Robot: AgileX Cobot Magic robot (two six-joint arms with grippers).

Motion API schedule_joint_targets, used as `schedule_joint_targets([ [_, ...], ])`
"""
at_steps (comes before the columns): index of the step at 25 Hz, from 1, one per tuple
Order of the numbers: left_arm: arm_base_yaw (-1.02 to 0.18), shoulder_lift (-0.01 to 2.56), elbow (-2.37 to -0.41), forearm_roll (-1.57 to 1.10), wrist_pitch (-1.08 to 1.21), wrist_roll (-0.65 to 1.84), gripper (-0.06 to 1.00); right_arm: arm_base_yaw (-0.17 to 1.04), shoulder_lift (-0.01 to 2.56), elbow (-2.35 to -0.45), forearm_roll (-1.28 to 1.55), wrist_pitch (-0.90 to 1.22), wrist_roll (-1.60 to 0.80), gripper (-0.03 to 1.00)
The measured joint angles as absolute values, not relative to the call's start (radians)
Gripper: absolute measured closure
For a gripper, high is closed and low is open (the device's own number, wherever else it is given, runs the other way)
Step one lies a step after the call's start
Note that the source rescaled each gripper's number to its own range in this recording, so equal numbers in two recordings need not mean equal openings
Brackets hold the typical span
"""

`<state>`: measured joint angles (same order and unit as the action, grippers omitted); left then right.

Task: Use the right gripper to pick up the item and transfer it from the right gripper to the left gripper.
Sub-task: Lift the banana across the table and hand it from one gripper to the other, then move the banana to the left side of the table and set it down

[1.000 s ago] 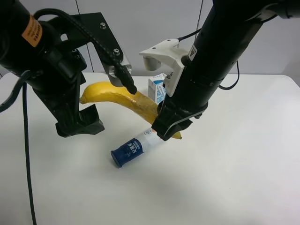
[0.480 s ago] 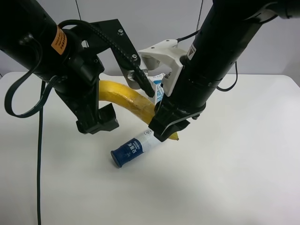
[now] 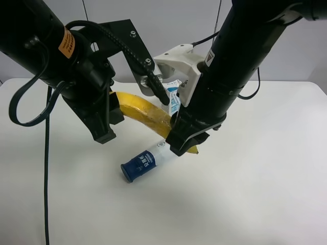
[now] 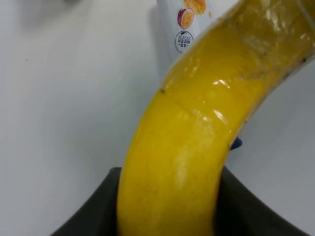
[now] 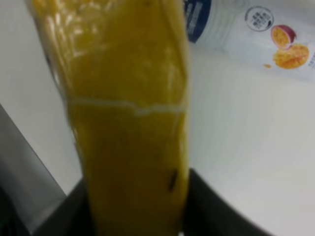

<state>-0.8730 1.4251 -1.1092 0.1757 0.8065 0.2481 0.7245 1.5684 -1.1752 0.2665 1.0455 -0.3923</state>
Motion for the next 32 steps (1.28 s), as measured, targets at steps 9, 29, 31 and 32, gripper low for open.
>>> schedule_joint_targets([
  [9,-0.873,1.425,-1.109,0.167,0.816,0.248,0.92,0.725,1.562,-1.175,0.273,1.03,-0.402,-0.02],
  [29,-0.873,1.425,-1.109,0.165,0.818,0.247,0.92,0.725,1.124,-1.077,0.211,1.209,-0.227,-0.03],
  [31,-0.873,1.425,-1.109,0.163,0.819,0.247,0.92,0.725,1.043,-0.997,0.211,1.21,-0.225,-0.03],
  [32,-0.873,1.425,-1.109,0.158,0.82,0.247,0.92,0.725,0.995,-0.954,0.211,1.211,-0.225,-0.03],
])
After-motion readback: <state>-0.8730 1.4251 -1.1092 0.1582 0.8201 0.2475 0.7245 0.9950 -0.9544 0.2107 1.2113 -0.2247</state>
